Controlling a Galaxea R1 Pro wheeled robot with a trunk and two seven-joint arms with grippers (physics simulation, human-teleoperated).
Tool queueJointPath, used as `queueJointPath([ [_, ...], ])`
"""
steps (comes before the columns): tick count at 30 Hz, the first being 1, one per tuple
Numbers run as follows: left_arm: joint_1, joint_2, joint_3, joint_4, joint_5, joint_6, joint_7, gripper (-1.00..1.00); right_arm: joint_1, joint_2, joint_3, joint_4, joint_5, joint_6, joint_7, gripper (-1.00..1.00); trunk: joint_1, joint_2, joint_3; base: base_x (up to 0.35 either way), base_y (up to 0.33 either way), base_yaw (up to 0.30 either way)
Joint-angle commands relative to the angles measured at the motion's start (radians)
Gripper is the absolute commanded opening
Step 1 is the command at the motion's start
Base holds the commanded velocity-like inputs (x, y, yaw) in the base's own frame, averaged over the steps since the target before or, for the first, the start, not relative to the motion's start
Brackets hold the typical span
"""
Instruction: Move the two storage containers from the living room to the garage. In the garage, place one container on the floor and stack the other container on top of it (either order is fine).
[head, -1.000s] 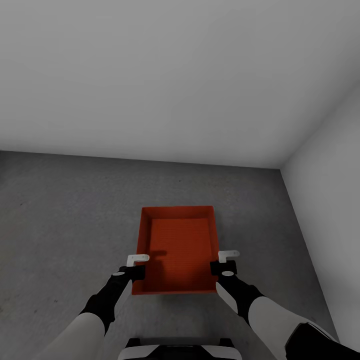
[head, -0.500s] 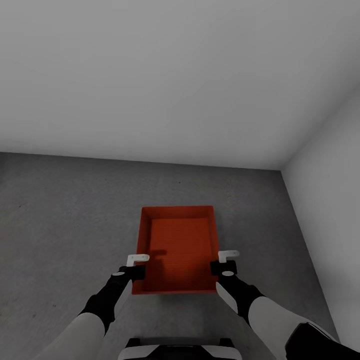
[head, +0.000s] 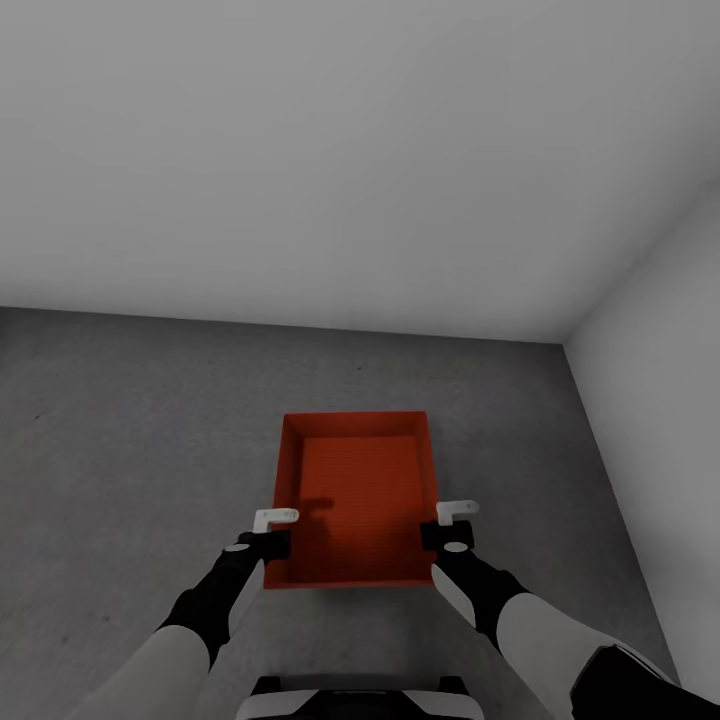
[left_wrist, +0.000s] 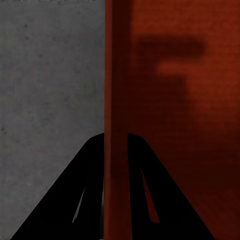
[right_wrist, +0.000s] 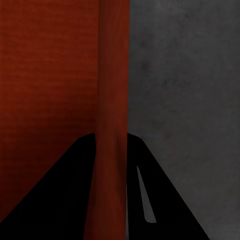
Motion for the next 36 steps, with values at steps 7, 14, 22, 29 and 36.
queueJointPath([
  [7, 0.000, 0.001, -0.018, -0.004, 0.000, 0.005, 0.010, -1.00, -0.001, -0.003, 0.018, 0.050, -0.028, 0.016, -0.010, -1.00, 0.000, -0.001, -0.001, 0.003, 0.000, 0.000],
  [14, 0.000, 0.001, -0.018, -0.003, 0.000, 0.005, 0.010, -1.00, -0.001, -0.002, 0.018, 0.050, -0.028, 0.016, -0.010, -1.00, 0.000, -0.001, -0.001, 0.024, 0.002, 0.000],
  [22, 0.000, 0.002, -0.017, -0.004, 0.000, 0.005, 0.010, -1.00, -0.001, -0.002, 0.018, 0.050, -0.028, 0.015, -0.010, -1.00, 0.000, -0.001, -0.001, 0.160, 0.048, 0.000],
  [29, 0.000, 0.001, -0.017, -0.004, 0.000, 0.005, 0.010, -1.00, -0.001, -0.002, 0.018, 0.050, -0.028, 0.017, -0.010, -1.00, 0.000, -0.001, -0.001, 0.020, 0.004, 0.000],
  [36, 0.000, 0.001, -0.017, -0.004, 0.000, 0.005, 0.010, -1.00, -0.001, -0.002, 0.018, 0.050, -0.028, 0.018, -0.009, -1.00, 0.000, -0.001, -0.001, 0.001, 0.000, 0.000],
])
